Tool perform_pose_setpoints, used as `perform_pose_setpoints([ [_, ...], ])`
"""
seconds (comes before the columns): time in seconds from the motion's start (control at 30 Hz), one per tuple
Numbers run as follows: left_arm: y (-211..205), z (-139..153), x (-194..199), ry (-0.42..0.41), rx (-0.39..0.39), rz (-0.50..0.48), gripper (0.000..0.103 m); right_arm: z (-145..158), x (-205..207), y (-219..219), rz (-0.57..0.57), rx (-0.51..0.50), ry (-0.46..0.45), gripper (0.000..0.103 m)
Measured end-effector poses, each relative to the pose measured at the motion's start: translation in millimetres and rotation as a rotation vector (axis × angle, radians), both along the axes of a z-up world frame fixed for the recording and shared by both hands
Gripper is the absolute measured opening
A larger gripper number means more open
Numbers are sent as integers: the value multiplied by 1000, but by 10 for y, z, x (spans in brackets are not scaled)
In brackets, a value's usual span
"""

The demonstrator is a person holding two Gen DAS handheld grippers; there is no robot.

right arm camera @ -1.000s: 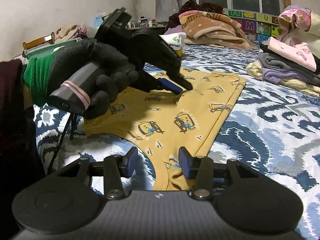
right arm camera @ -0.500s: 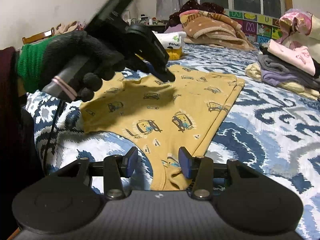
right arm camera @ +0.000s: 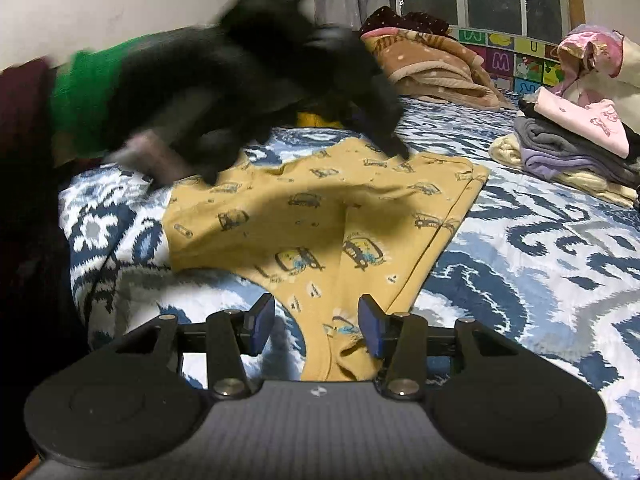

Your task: Fold clothes

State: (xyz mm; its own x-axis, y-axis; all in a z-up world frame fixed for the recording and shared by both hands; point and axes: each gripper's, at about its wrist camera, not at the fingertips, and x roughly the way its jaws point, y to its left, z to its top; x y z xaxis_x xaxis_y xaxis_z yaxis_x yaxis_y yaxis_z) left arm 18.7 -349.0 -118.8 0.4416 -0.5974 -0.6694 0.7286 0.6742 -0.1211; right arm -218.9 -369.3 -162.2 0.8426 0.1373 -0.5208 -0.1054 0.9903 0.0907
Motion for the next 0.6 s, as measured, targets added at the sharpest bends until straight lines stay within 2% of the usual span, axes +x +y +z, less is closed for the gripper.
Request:
perform_pose_setpoints([
  [0.07, -278, 4, 166, 7, 1, 23, 27, -4, 17, 11, 2, -1, 4, 47],
  [0.23, -692, -142, 452, 41, 17, 92, 28, -17, 38, 18, 10, -3, 12, 47],
  [0.5, -943, -302, 602, 103, 50, 165, 28, -3, 43, -15, 10, 14, 11, 48],
  [0.53, -963, -326, 616, 106, 58, 175, 26, 1, 40, -17, 11, 16, 10, 47],
  [0.6, -965, -349, 625, 105, 58, 189, 11, 11, 33, -19, 11, 18, 6, 48],
])
